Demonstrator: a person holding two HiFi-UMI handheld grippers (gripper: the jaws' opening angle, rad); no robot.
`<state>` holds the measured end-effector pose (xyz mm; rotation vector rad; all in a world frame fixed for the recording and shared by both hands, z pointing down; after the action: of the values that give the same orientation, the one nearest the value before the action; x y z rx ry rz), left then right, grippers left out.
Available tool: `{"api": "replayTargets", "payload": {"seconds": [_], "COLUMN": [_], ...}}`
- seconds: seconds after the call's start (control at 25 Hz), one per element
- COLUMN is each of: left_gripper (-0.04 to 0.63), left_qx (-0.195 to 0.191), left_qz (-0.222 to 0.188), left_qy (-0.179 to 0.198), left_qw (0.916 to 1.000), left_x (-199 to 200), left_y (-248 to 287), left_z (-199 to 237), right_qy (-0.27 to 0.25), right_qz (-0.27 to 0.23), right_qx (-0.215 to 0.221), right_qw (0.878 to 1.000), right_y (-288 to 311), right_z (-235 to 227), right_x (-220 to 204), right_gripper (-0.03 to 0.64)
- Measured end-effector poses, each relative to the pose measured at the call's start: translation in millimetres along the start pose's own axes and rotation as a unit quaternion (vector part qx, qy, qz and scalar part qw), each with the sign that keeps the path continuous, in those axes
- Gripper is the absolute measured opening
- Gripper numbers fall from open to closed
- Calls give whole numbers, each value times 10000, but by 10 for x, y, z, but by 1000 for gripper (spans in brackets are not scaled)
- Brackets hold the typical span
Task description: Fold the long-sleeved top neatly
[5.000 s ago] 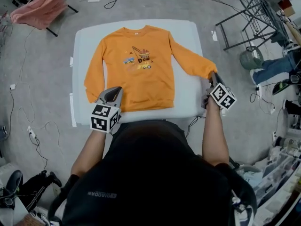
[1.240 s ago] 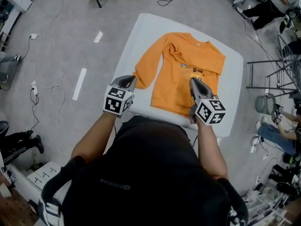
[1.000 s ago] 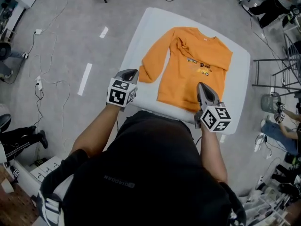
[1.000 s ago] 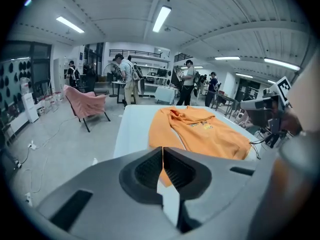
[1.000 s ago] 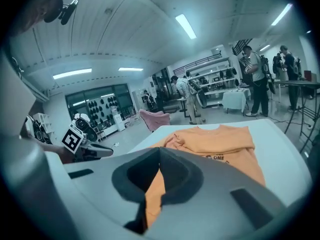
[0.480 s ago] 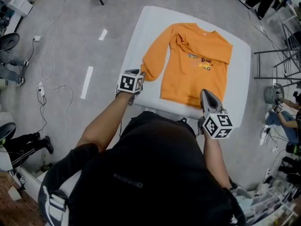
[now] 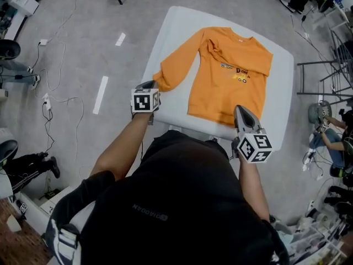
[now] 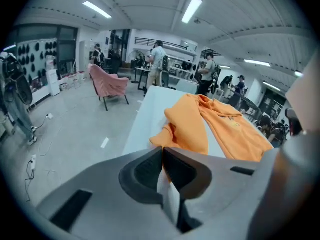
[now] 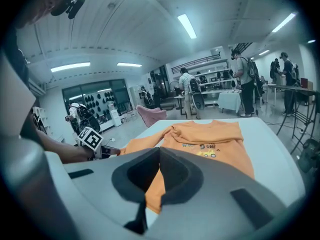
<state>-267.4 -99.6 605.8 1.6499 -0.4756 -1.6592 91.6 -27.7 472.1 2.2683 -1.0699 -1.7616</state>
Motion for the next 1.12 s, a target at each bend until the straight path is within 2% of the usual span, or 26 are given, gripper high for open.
{"api": "replayTargets", "payload": {"seconds": [0.16,0.4,0.44,0.52,0.68,0.84,1.0,1.12], "left_gripper": [15,18,28,131,202,213,213,211], "left_qx": [495,528,507,450,206,-443,-380,-487], "left_qz": [-196,-133,-179,-264,-233,-105,59,143], "left_qy": [-314,-984,-1040,-1123,-1348,-1369,-1156,-1261], "left_qw": [9981,9937,9931,9923,9904,9895,9926,9907], "left_x": [-107,-271,-256,-215,-161,-111,-109,-157], "left_y": [-239,-282,-292,-299,-217,-71,13,57], "left_z": [193,309,341,437,653,675,725,729], "right_qy": [-71,-192,-214,-247,-250,-239,-195,-193], "right_qz": [39,124,125,119,129,180,191,181], "right_qx": [177,418,440,459,424,355,266,249], "right_qw": [9998,9989,9987,9986,9987,9989,9993,9993], "right_y": [113,269,279,291,301,272,257,262], "right_z": [40,145,158,174,158,118,75,59], "right_x": [28,70,88,121,120,83,69,81], "right_gripper": [5,5,5,5,5,5,5,5]}}
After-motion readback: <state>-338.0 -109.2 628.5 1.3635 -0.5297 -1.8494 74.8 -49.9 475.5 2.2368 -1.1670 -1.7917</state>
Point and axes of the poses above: the fingertips, and each gripper's own axes: y forward along the fingers, z to its left, x out of its top, the point moved 6 cm from there along -y, backward along the fingers, and after that the axes turned 8 degrees about y, right-handed, at the moved point
